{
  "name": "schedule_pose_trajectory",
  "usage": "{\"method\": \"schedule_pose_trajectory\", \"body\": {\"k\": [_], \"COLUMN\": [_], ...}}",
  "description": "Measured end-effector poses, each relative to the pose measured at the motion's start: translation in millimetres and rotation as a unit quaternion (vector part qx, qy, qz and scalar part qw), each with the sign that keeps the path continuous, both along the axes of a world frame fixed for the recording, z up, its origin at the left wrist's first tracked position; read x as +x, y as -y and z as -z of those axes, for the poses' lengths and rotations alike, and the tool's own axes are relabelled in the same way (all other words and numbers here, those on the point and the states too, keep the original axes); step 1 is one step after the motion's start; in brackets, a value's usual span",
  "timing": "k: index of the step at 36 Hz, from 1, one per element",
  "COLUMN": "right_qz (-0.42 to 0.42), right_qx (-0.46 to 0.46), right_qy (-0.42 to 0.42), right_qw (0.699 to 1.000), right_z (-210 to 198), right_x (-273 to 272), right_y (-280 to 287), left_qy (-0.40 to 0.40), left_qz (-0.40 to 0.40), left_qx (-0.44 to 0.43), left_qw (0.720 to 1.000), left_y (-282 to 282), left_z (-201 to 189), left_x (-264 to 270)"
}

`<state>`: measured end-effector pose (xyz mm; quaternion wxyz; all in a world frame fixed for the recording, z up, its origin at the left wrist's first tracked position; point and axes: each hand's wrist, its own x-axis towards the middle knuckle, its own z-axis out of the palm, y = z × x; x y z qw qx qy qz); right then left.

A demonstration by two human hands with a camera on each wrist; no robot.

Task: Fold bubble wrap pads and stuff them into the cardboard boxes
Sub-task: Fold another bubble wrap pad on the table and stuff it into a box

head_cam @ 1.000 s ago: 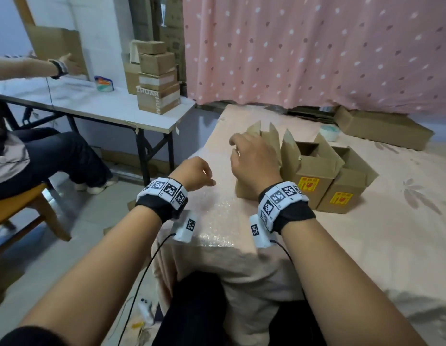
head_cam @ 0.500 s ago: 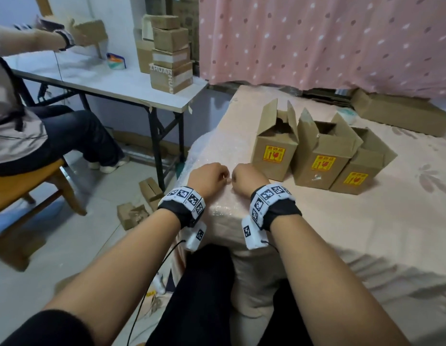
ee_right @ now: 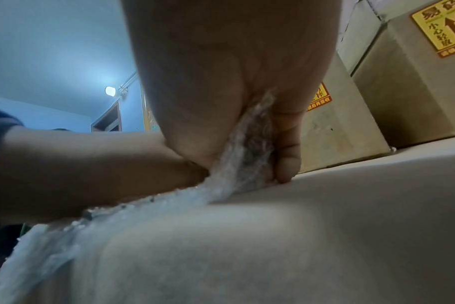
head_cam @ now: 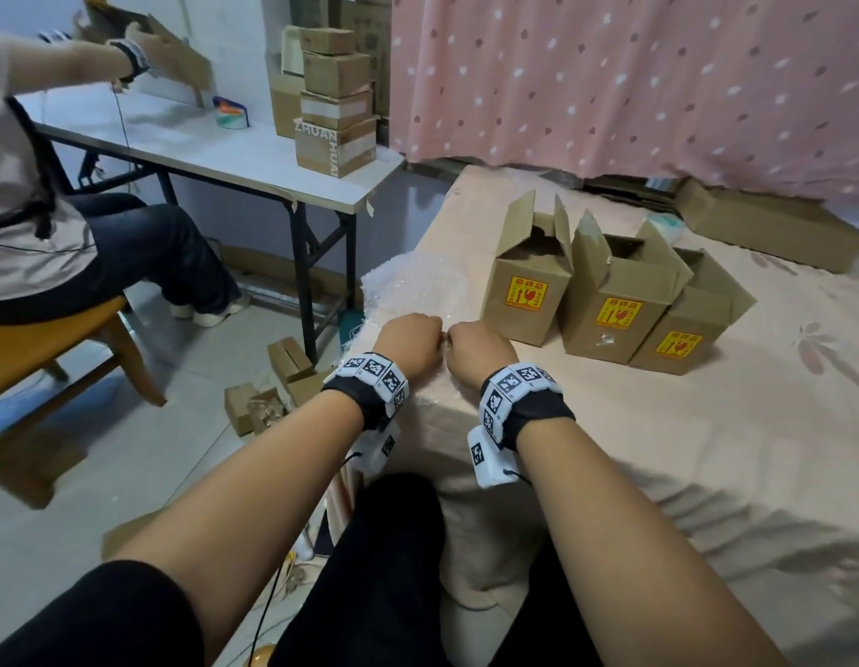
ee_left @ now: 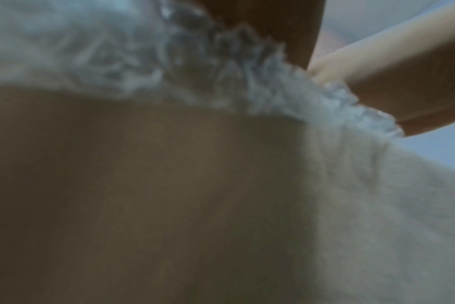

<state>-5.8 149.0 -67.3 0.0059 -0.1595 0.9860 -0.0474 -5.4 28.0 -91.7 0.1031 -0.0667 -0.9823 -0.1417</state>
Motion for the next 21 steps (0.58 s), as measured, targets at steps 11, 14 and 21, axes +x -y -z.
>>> {"method": "schedule_pose_trajectory", "body": {"k": [11, 14, 21], "right_qz": [0.018, 0.058, 0.158], "right_qx": [0.024, -0.028, -0.158], "right_qy": [-0.063, -0.084, -0.065], "right_qw": [0.998, 0.994, 0.973], "right_z": [-3, -2, -3], "right_x": [-3, 3, 18], "right_y": [-24, -32, -61], "left_qy": [0.074, 0.06, -0.022], "left_qz": [0.126, 0.146, 0.132], "left_qx": [0.158, 0.099, 0.065], "left_qw": [0.977, 0.983, 0.989], "left_y": [31, 31, 17], "left_z": [-3, -4, -6], "left_x": [18, 20, 17]}}
